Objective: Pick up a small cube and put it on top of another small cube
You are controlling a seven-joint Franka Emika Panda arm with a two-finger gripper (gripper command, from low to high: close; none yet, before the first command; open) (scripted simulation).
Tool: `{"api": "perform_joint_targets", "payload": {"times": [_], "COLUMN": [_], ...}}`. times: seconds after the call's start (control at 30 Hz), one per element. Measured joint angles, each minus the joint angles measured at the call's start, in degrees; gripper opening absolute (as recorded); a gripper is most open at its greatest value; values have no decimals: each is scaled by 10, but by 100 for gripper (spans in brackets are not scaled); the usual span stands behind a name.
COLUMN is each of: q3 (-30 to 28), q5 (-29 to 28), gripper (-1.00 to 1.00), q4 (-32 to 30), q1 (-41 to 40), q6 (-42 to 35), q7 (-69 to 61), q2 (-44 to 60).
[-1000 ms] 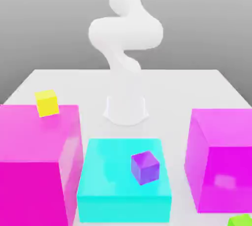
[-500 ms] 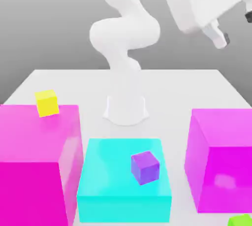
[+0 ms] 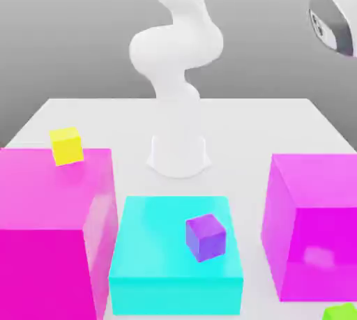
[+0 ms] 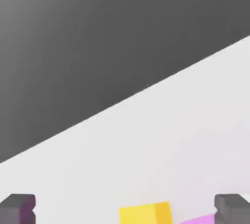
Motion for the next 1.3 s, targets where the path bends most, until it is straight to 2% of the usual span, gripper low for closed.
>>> {"api": "perform_joint_targets", "payload": {"times": [0.27, 0.47, 0.7, 0.93, 1.13, 1.3], "q3": [44, 73, 96, 106, 103, 44], "q5": [14, -14, -74, -166, -274, -402], "gripper": [0, 0, 0, 0, 0, 0], "q4": [-11, -38, -73, -109, -138, -185], "q1": [42, 71, 104, 141, 184, 182], "q6": [32, 90, 172, 259, 329, 361], "q7": [-113, -209, -308, -388, -439, -463], "q2": [82, 134, 169, 173, 153, 90]}}
